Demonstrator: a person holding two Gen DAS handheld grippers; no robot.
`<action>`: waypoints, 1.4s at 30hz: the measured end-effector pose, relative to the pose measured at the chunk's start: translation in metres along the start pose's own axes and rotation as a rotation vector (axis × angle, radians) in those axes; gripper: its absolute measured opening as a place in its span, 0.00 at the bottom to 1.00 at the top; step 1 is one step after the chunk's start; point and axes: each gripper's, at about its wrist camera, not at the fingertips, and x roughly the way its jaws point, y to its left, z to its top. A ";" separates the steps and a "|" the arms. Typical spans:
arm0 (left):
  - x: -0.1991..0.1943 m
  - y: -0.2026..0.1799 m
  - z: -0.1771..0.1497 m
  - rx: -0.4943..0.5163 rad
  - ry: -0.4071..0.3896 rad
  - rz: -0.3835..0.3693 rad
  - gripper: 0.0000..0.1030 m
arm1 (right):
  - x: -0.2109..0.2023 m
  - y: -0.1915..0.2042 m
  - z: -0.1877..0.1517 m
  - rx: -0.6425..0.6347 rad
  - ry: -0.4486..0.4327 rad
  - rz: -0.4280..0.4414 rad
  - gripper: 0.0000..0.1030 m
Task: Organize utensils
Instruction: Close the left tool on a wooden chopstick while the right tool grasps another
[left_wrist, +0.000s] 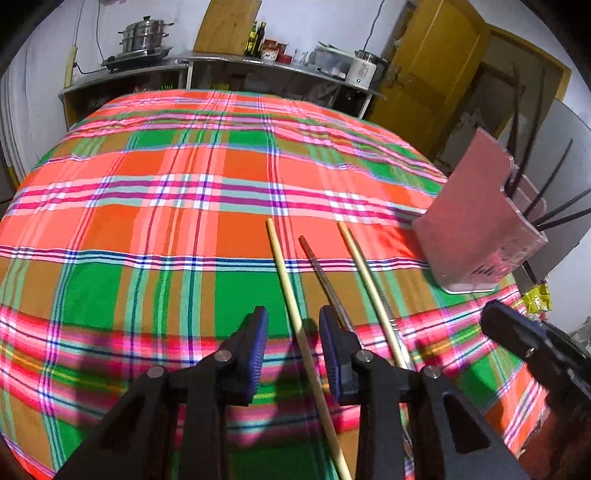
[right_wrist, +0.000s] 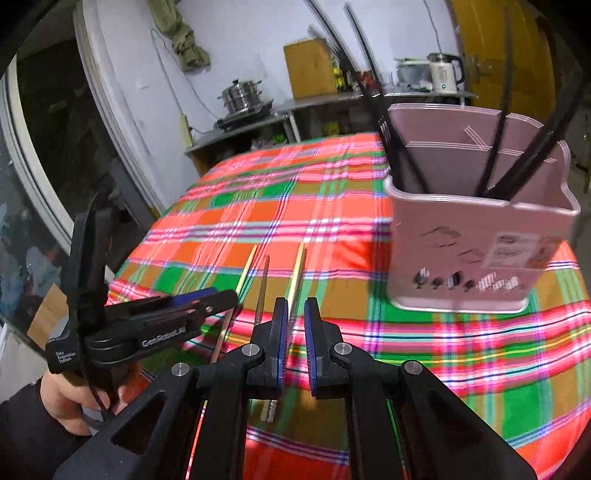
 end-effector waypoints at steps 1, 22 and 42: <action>0.001 0.000 0.000 0.008 -0.009 0.005 0.26 | 0.007 0.001 0.000 -0.001 0.011 0.005 0.09; 0.000 0.010 0.001 0.010 -0.021 0.011 0.17 | 0.086 0.005 0.007 0.012 0.136 0.028 0.08; 0.020 0.017 0.035 0.010 0.031 0.012 0.17 | 0.118 0.012 0.040 -0.046 0.173 -0.053 0.08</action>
